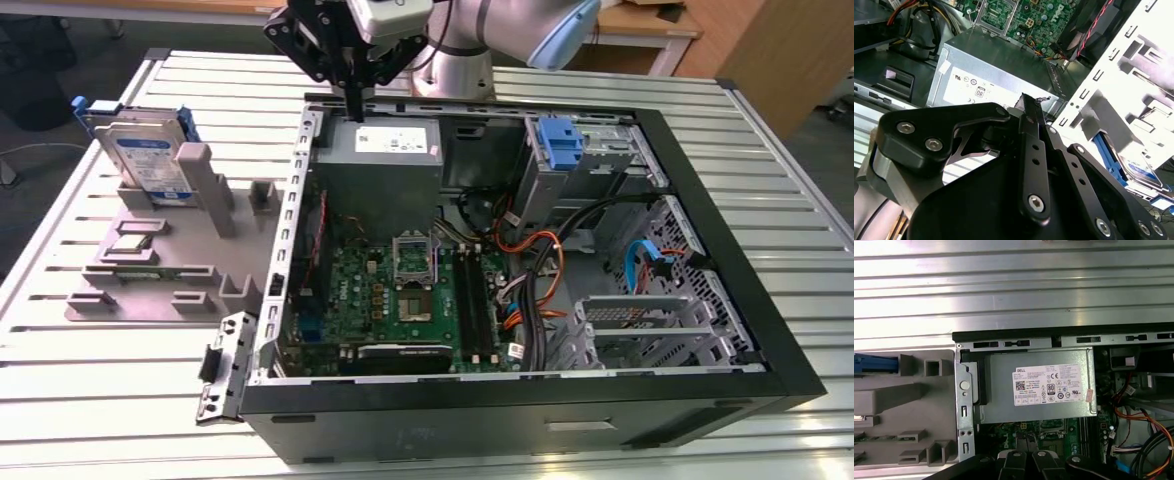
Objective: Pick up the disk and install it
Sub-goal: 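Reach for the disk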
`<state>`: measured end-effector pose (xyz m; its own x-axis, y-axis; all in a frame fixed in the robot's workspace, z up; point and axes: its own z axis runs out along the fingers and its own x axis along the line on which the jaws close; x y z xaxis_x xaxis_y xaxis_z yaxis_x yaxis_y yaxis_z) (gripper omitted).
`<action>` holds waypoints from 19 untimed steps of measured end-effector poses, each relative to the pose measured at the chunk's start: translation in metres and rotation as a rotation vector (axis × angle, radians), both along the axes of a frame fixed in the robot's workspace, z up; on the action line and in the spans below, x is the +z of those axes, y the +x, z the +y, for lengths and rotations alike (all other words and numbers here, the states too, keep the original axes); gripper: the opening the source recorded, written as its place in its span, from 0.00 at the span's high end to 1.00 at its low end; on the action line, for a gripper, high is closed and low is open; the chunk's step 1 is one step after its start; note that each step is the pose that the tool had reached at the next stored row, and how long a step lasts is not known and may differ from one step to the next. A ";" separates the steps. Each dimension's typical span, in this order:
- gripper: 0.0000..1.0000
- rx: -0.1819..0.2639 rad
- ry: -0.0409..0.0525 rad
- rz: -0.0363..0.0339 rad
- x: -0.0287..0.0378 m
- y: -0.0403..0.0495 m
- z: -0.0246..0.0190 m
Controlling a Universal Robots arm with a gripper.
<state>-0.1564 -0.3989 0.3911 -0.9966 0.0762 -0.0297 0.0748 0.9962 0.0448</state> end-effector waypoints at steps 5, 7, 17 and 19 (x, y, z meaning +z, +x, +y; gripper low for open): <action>0.90 0.000 0.0000 -0.0002 0.0000 -0.0012 0.0000; 0.90 0.000 0.0000 -0.0003 0.0000 -0.0014 0.0000; 0.90 0.000 0.0000 -0.0003 -0.0003 -0.0057 0.0000; 0.90 0.000 0.0000 -0.0004 -0.0005 -0.0073 0.0000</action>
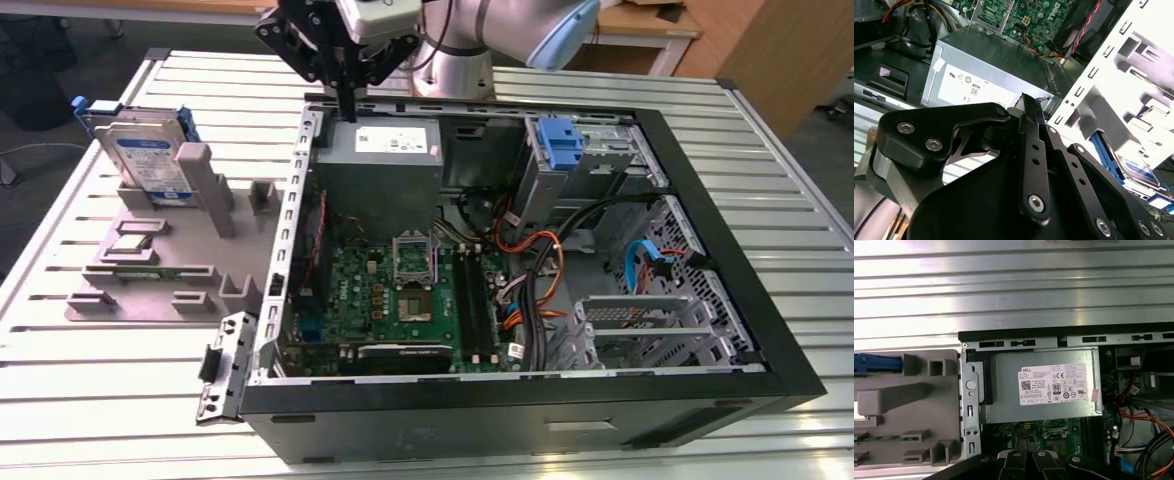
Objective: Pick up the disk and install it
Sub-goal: 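Reach for the disk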
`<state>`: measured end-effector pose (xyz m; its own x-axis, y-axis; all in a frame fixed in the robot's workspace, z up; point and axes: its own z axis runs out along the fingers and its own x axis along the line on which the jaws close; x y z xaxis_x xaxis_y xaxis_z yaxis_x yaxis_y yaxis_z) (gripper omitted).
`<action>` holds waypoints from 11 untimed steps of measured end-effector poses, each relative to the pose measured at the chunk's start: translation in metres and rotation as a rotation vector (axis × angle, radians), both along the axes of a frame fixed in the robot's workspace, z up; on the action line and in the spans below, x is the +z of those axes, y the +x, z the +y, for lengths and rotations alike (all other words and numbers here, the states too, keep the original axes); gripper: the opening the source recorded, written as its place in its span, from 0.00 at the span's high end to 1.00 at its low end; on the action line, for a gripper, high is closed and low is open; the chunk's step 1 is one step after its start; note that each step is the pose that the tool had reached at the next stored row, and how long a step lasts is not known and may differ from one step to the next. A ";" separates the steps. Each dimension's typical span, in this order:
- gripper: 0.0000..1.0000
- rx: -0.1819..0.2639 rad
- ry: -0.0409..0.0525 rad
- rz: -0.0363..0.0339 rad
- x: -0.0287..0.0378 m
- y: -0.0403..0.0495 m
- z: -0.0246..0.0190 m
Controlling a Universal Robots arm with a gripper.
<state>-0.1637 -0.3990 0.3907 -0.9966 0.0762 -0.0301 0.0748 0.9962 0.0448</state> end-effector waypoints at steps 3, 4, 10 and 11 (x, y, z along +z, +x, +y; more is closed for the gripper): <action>0.90 0.000 0.0000 0.0000 -0.0001 -0.0026 0.0000; 0.90 0.000 0.0001 -0.0001 -0.0002 -0.0032 0.0000; 0.90 0.000 0.0000 0.0000 -0.0002 -0.0050 0.0000; 0.90 0.000 0.0000 0.0000 -0.0001 -0.0050 0.0000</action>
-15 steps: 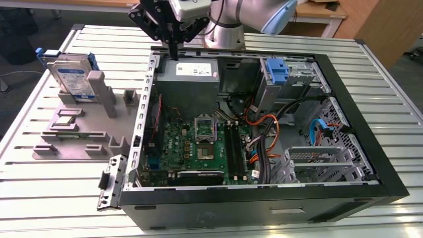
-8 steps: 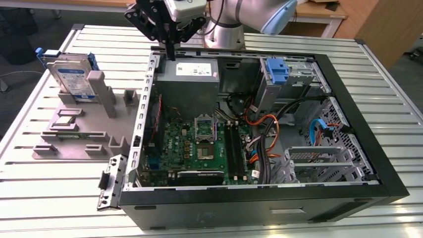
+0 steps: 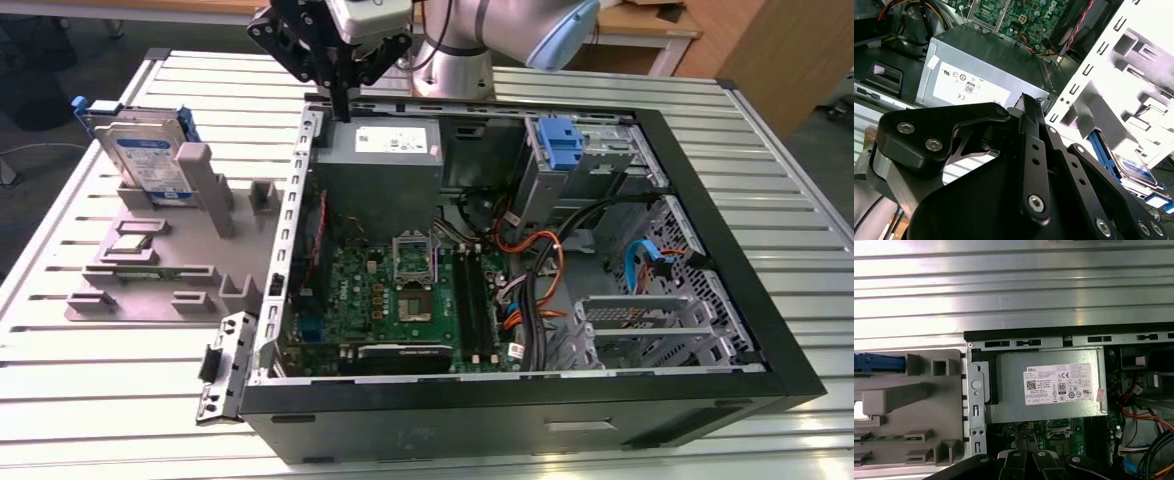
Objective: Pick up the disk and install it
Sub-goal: 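Reach for the disk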
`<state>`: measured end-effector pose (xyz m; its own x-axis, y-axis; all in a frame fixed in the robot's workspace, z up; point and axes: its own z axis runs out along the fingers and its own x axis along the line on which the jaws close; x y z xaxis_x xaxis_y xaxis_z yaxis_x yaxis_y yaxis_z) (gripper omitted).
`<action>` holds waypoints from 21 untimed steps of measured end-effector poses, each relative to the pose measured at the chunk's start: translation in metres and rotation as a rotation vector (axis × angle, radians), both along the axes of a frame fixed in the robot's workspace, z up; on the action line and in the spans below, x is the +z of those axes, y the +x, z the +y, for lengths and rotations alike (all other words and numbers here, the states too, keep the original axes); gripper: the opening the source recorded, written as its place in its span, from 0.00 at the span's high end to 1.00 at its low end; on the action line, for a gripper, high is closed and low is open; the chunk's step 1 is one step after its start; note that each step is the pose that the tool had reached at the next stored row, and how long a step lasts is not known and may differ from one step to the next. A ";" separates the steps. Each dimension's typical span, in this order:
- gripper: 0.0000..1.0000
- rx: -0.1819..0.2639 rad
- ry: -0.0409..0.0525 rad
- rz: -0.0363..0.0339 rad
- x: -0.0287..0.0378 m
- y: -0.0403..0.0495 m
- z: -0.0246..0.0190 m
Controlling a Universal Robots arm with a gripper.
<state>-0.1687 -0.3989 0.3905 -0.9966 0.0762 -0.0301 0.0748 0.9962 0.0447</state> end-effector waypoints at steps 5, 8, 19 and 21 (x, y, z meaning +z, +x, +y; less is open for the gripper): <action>0.90 0.000 0.0000 0.0000 0.0000 -0.0001 0.0000; 0.90 0.000 0.0002 -0.0003 -0.0002 -0.0008 0.0000; 0.90 0.000 0.0001 -0.0047 -0.0025 -0.0162 0.0000; 0.90 0.000 0.0000 -0.0060 -0.0026 -0.0191 0.0000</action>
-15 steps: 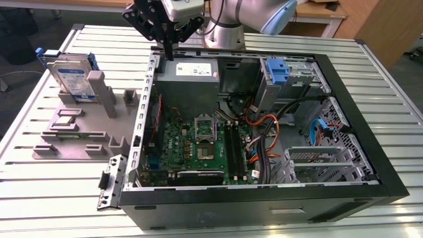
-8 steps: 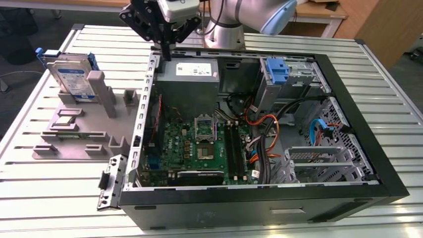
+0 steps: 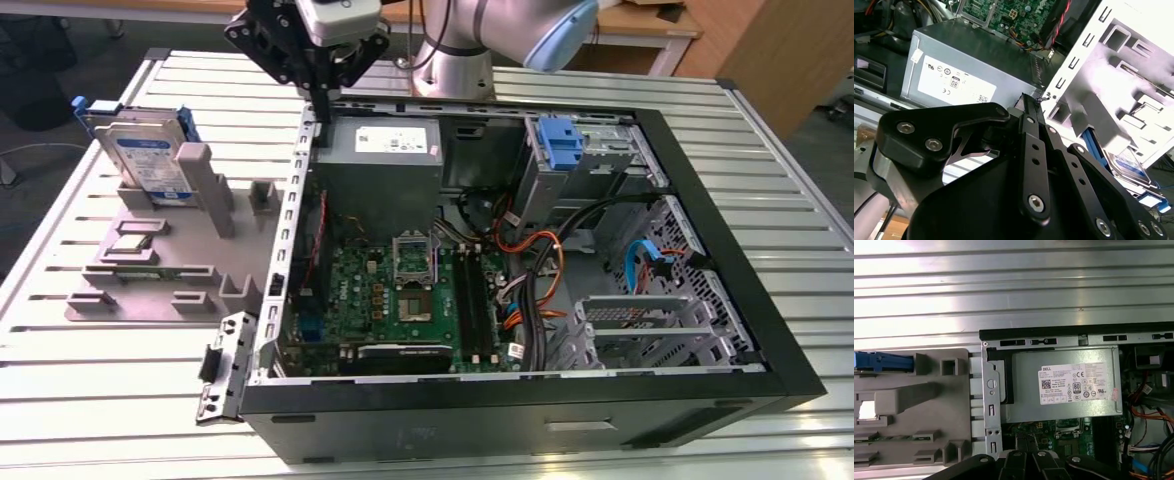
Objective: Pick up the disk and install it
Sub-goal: 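Reach for the disk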
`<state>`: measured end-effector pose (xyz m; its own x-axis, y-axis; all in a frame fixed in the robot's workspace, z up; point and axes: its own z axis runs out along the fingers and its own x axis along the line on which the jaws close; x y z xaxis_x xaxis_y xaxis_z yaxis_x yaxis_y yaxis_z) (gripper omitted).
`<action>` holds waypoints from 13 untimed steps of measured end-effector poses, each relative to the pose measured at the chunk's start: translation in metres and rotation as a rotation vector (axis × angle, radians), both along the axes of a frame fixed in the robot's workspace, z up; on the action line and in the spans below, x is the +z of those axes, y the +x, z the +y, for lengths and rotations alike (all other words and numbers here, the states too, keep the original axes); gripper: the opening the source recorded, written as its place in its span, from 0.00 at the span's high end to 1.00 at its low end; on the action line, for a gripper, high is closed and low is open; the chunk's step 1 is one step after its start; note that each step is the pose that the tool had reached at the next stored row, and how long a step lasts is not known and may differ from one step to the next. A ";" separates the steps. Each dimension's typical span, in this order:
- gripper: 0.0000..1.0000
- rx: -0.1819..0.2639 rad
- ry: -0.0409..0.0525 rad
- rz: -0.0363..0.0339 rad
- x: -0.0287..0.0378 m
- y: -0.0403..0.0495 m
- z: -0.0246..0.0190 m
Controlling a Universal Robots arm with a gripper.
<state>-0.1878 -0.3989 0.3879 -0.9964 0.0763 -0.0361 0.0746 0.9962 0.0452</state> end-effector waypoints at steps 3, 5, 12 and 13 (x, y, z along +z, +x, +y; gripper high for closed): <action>0.90 0.000 0.0001 -0.0010 -0.0001 -0.0025 0.0000; 0.90 0.000 0.0000 -0.0009 -0.0001 -0.0028 0.0000; 0.90 0.000 0.0001 -0.0010 -0.0004 -0.0044 0.0000; 0.90 0.000 0.0000 -0.0010 -0.0005 -0.0050 0.0000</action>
